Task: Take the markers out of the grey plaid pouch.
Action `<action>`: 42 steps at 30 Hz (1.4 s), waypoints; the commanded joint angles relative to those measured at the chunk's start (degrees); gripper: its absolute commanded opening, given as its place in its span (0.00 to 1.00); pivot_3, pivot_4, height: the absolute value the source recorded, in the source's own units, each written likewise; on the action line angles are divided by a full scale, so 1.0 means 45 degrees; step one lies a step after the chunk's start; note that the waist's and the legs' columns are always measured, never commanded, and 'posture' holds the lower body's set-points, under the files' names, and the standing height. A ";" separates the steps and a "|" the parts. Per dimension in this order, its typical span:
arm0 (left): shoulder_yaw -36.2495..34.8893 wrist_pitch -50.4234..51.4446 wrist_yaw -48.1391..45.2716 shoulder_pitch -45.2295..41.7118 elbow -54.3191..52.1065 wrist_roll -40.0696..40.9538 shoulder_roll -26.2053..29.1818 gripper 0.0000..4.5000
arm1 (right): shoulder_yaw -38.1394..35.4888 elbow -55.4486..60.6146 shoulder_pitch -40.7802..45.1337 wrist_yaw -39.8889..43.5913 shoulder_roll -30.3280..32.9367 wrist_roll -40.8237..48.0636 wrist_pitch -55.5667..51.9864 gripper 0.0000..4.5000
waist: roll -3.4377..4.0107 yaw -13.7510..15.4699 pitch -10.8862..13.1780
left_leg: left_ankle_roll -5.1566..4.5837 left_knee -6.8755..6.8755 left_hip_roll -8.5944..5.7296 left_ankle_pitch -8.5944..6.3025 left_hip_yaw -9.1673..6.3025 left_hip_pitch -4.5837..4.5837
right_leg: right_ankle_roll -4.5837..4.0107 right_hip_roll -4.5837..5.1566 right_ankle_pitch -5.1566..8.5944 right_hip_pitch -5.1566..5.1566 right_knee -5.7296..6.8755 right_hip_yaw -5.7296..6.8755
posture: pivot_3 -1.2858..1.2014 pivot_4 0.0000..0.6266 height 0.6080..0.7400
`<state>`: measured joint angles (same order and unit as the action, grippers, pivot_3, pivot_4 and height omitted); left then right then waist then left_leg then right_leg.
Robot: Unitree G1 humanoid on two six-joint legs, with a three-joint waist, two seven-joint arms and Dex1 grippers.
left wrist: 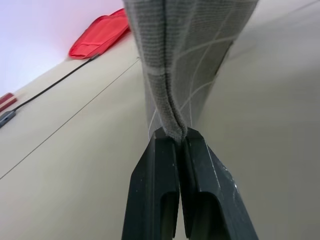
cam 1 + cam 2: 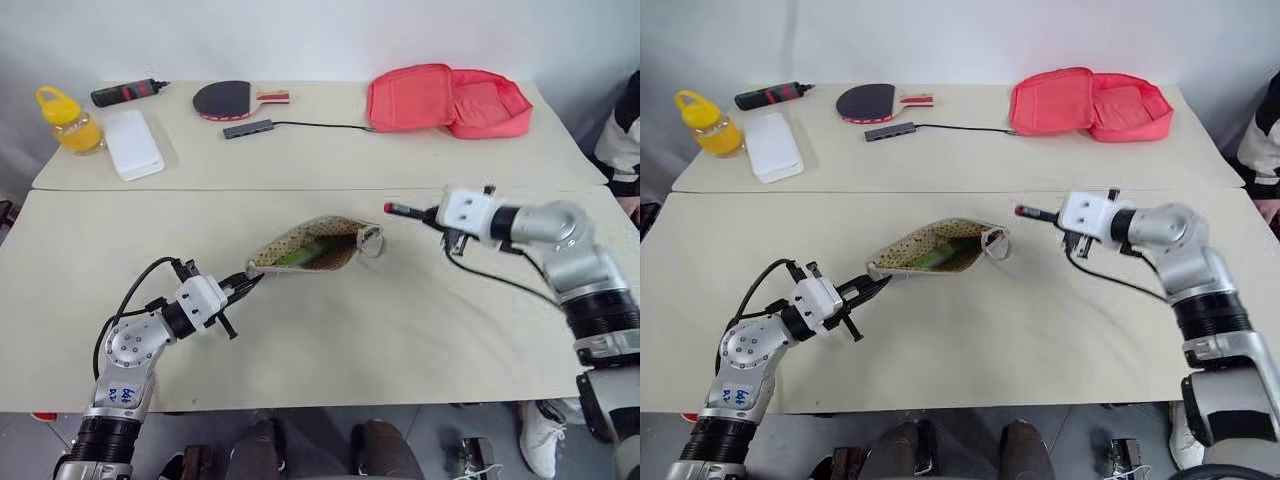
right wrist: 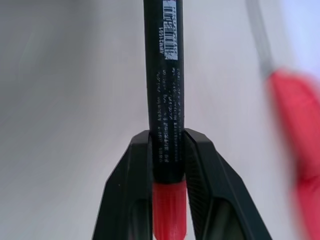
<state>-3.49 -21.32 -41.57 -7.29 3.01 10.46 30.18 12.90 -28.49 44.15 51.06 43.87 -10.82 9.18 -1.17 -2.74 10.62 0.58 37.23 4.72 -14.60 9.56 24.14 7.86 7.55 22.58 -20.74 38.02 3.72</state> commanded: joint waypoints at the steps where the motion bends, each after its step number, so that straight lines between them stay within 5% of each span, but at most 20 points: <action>1: -0.0192 -0.0077 -0.0111 0.0086 -0.0385 0.0274 0.0112 0.00 | 0.0055 -0.0433 0.0297 -0.0189 0.0244 -0.0551 0.0809 0.11 | 0.0006 -0.0077 0.0004 | -0.0001 0.0003 -0.0001 0.0001 0.0001 -0.0001 | 0.0000 0.0002 0.0000 0.0000 0.0004 -0.0002 | 0.52 0.24 1.00; 6: -0.0149 -0.0145 -0.0203 0.0052 -0.0347 0.0261 0.0110 0.00 | 0.0060 -0.0900 0.0037 0.0668 0.0253 -0.0391 0.0604 0.11 | 0.0006 -0.0106 0.0004 | -0.0002 0.0010 0.0000 0.0001 -0.0005 -0.0005 | 0.0000 -0.0001 0.0000 0.0010 0.0003 -0.0002 | 0.52 0.24 1.00; 12: -0.0088 -0.0125 -0.0187 0.0078 -0.0438 0.0260 0.0035 0.00 | -0.0519 -0.0196 -0.0033 0.1216 0.0189 0.0397 -0.0013 0.56 | 0.0006 -0.0096 0.0003 | -0.0002 0.0013 0.0000 0.0001 -0.0013 -0.0010 | 0.0000 0.0001 0.0000 0.0019 0.0003 0.0001 | 0.52 0.24 1.00; 18: -0.0093 -0.0082 -0.0222 0.0074 -0.0442 0.0327 0.0035 0.00 | -0.2107 0.3272 0.0190 0.3577 0.0166 0.4280 -0.3283 0.56 | 0.0008 -0.0089 0.0005 | -0.0003 0.0010 0.0003 0.0000 -0.0017 -0.0008 | 0.0000 0.0000 0.0000 0.0015 0.0008 -0.0003 | 0.52 0.24 1.00; 24: 0.0014 0.0063 -0.0218 -0.0167 -0.0374 0.0344 -0.0105 0.00 | -0.2358 0.7228 0.0887 0.3490 -0.0842 0.7054 -0.6717 0.56 | 0.0008 -0.0076 0.0005 | -0.0004 0.0011 0.0010 -0.0001 -0.0026 -0.0008 | -0.0001 -0.0003 -0.0001 0.0015 0.0012 0.0001 | 0.52 0.24 1.00; 27: 0.0085 0.0216 -0.0189 -0.0292 -0.0451 0.0296 -0.0185 0.00 | -0.1680 0.8673 0.0261 0.2942 -0.1589 0.7254 -0.7501 0.43 | -0.0005 -0.0022 -0.0003 | -0.0004 0.0009 0.0009 -0.0002 -0.0038 -0.0005 | -0.0001 -0.0003 -0.0001 0.0019 0.0008 0.0009 | 0.52 0.24 1.00; 32: 0.0109 0.0562 -0.0225 -0.0218 -0.0850 0.0437 -0.0265 0.00 | -0.0234 0.8682 -0.0484 0.1900 -0.2069 0.5184 -0.6195 0.03 | -0.0006 0.0140 -0.0003 | -0.0011 0.0012 -0.0010 -0.0006 -0.0034 0.0005 | 0.0004 0.0010 -0.0003 0.0018 -0.0006 0.0009 | 0.52 0.24 1.00; 42: 0.0828 0.1430 -0.0311 -0.0088 -0.1892 0.0493 -0.0716 0.00 | 0.2733 0.5908 0.0067 0.0845 -0.2269 0.0044 -0.1419 0.01 | -0.0006 0.0144 -0.0004 | -0.0007 0.0012 -0.0003 -0.0003 -0.0015 0.0002 | 0.0004 -0.0002 -0.0003 0.0006 -0.0001 0.0003 | 0.52 0.24 1.00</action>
<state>-0.34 -14.98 -42.64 -7.83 -2.31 11.19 27.39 24.95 -2.41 43.02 55.46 34.06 -9.24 0.46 -1.20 -2.09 10.61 0.55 37.29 4.71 -14.61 9.49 24.14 7.88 7.54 22.56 -20.71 38.02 3.72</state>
